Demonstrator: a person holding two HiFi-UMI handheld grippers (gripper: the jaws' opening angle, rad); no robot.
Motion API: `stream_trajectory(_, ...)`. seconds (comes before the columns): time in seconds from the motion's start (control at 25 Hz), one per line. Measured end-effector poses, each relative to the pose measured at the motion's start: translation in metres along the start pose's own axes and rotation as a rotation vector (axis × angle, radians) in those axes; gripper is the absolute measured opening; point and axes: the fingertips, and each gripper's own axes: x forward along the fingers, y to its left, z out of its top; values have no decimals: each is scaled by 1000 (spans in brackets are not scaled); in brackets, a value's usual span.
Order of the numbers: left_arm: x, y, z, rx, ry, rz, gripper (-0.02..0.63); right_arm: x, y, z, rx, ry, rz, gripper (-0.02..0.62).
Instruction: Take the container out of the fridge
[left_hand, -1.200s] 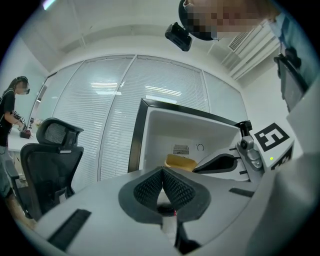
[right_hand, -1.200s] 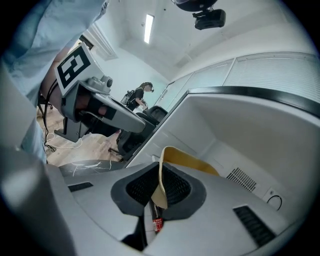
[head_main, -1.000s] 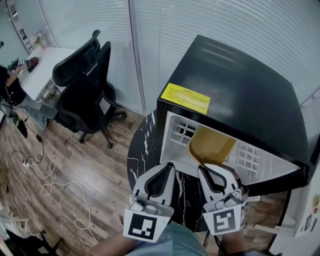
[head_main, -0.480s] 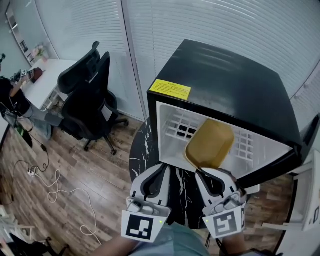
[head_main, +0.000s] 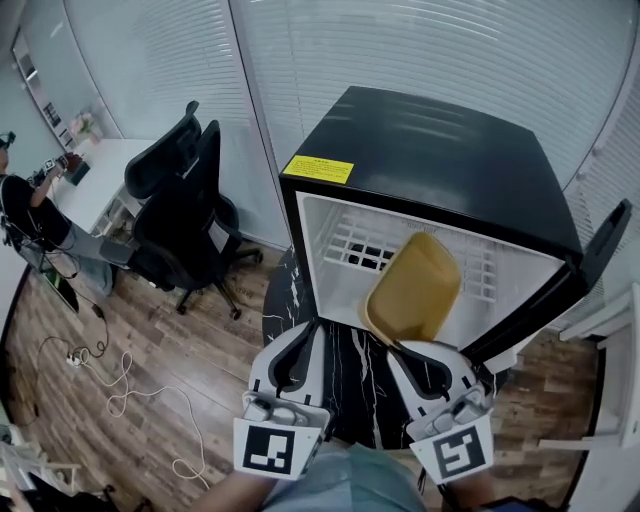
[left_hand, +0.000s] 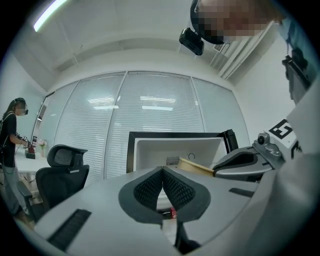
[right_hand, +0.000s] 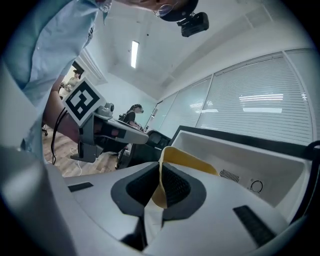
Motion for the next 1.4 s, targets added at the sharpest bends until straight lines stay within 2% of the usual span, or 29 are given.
stream_trajectory(0.24, -13, 0, 15, 44, -30, 36, 14, -28, -2, 22, 53, -105, -10, 31)
stream_trajectory(0.44, -26, -10, 49, 60, -91, 53, 14, -50, -9, 53, 95, -226, -4, 31)
stream_trajectory(0.64, -34, -23, 72, 80, -146, 56, 14, -63, -15, 74, 123, -286, -2, 31)
stream_trajectory(1.4, -32, -31, 77, 80, -169, 73, 14, -59, -17, 78, 129, -319, 28, 29)
